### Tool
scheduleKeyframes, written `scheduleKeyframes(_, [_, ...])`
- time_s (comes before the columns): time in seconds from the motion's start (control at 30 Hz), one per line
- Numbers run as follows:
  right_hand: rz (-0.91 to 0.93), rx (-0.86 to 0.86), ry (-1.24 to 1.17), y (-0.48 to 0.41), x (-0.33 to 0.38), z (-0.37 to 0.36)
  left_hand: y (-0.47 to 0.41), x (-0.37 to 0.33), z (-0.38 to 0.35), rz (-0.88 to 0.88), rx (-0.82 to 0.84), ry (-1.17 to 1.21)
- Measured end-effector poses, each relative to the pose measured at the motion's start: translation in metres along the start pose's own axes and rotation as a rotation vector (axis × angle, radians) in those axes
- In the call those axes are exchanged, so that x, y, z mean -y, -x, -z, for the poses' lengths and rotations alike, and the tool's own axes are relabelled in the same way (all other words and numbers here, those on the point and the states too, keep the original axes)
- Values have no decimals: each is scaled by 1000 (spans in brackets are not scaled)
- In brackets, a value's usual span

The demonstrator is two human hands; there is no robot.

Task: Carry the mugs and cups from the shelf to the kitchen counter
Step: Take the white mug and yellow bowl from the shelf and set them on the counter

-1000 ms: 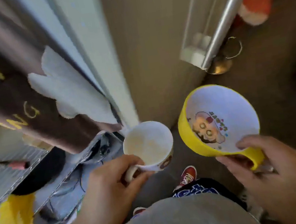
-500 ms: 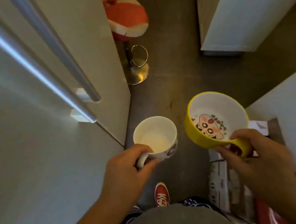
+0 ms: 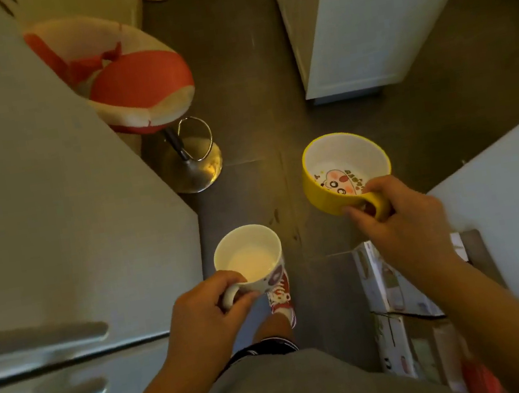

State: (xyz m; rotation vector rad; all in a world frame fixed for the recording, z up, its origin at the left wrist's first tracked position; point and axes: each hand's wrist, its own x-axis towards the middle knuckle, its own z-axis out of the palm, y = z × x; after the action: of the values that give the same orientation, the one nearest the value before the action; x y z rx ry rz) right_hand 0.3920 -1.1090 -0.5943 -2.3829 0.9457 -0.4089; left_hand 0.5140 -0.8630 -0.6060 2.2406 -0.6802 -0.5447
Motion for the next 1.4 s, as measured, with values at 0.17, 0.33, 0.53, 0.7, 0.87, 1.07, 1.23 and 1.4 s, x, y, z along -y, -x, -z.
scheduleKeyframes(0.17, [-79,9,39,-89,-15,10,-132,-26,-11,-25,51,-10])
scheduleKeyframes(0.33, [-216,-25,102,-145,-43,29,-244,-76,-23,-160,104,-10])
scheduleKeyframes(0.53, [-450,-62,103,-195,-90,43,-375,-140,-58,-308,224,-80])
scheduleKeyframes(0.7, [-627,-93,74,-259,-142,51,-486,-205,-109,-396,279,-155])
scheduleKeyframes(0.87, [-664,-156,-40,-342,-187,71,-574,-264,-139,-447,314,-176])
scheduleKeyframes(1.07, [-631,-262,-47,-445,-230,96,-653,-305,-156,-465,318,-214])
scheduleKeyframes(1.23, [-619,-356,44,-532,-266,109,-730,-335,-180,-445,388,-233])
scheduleKeyframes(1.4, [-696,-364,115,-603,-300,130,-819,-386,-231,-566,454,-251])
